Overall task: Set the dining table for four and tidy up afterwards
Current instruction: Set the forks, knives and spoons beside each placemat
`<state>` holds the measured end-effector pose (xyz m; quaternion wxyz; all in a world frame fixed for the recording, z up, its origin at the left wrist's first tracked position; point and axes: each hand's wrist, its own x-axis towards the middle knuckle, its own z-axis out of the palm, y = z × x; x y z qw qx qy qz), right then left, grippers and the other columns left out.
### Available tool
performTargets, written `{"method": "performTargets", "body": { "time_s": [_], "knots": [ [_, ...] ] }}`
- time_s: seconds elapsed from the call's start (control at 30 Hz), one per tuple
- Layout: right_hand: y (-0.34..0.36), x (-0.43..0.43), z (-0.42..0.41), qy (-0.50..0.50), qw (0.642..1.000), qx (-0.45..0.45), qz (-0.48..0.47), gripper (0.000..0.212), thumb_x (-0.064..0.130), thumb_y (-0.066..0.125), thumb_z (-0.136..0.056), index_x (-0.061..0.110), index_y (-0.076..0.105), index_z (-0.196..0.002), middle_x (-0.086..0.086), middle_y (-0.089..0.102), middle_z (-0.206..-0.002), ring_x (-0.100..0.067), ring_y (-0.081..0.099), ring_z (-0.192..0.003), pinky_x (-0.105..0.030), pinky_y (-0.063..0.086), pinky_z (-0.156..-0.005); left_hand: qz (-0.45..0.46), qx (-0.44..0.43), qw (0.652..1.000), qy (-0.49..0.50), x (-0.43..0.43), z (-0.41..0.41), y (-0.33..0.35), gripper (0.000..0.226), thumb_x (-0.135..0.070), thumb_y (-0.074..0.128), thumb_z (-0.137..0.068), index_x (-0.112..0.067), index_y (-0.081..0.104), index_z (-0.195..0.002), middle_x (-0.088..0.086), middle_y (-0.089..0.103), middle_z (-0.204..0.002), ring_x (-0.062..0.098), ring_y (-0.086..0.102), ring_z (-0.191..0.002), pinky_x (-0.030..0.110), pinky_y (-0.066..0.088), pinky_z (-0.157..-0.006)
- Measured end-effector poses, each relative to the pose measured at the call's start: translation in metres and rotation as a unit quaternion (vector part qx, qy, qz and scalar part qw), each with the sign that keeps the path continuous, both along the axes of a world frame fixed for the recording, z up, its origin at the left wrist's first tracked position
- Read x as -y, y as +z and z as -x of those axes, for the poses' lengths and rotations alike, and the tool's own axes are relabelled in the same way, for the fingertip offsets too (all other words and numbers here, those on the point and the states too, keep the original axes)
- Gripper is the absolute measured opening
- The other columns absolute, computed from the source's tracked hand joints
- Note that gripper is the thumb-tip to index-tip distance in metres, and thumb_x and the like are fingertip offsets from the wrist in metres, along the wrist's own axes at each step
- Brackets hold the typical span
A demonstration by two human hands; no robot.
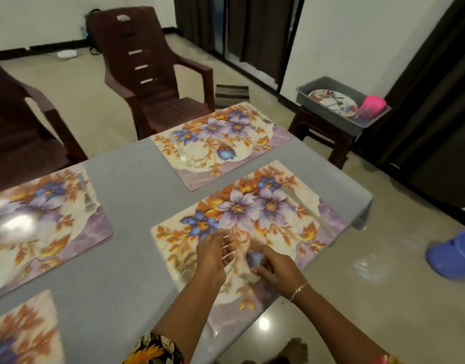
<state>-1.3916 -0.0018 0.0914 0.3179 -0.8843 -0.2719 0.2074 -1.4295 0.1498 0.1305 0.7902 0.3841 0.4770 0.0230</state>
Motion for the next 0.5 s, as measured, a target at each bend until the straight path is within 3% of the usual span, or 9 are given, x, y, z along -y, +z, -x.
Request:
{"method": "performTargets", "body": {
  "time_s": [0.1,0.17,0.3,0.4,0.5],
  "knots": [
    [0.001,0.048,-0.039,-0.035,0.999,0.012,-0.016,0.040,0.022,0.063,-0.087,0.014,0.052,-0.125,0.000,0.056,-0.076,-0.010,0.050,-0.068,-0.009,0.034,-0.061,0.003,0.006,1.000,-0.021,0.041,-0.046,-0.001,0.021,-0.005,0.045,-0.093,-0.010,0.057,-0.077,-0.003,0.058,-0.045,0.005,0.049,-0.032,0.012,0.036,-0.035],
    [0.002,0.086,-0.068,-0.059,0.998,0.025,-0.014,0.038,0.023,0.062,-0.087,0.018,0.053,-0.124,0.003,0.054,-0.074,-0.002,0.048,-0.065,-0.007,0.034,-0.061,-0.002,-0.002,0.999,-0.050,0.075,-0.077,0.000,0.023,-0.004,0.044,-0.093,-0.009,0.057,-0.074,-0.002,0.058,-0.045,0.005,0.049,-0.031,0.011,0.034,-0.034],
    [0.003,0.168,-0.124,-0.110,0.993,0.047,-0.008,0.036,0.032,0.061,-0.086,0.022,0.056,-0.120,0.019,0.047,-0.064,0.010,0.049,-0.056,-0.009,0.033,-0.058,0.006,0.011,0.995,-0.103,0.151,-0.142,0.002,0.022,-0.002,0.046,-0.091,-0.008,0.059,-0.075,0.003,0.057,-0.056,0.011,0.048,-0.036,0.014,0.033,-0.035],
    [0.011,0.226,-0.162,-0.132,0.990,0.058,0.001,0.036,0.035,0.061,-0.087,0.026,0.055,-0.121,0.016,0.051,-0.067,0.005,0.048,-0.055,-0.007,0.033,-0.058,0.004,0.001,0.992,-0.127,0.204,-0.190,0.011,0.019,-0.005,0.053,-0.090,-0.007,0.058,-0.071,0.006,0.056,-0.057,0.014,0.049,-0.042,0.017,0.036,-0.040],
    [0.022,0.275,-0.204,-0.153,0.985,0.075,0.017,0.036,0.034,0.060,-0.088,0.025,0.054,-0.122,0.012,0.053,-0.074,-0.001,0.047,-0.062,-0.017,0.038,-0.064,-0.006,-0.012,0.986,-0.165,0.248,-0.235,0.018,0.012,-0.012,0.058,-0.090,-0.002,0.064,-0.089,0.010,0.061,-0.072,0.020,0.055,-0.058,0.021,0.046,-0.047]
  ]
}}
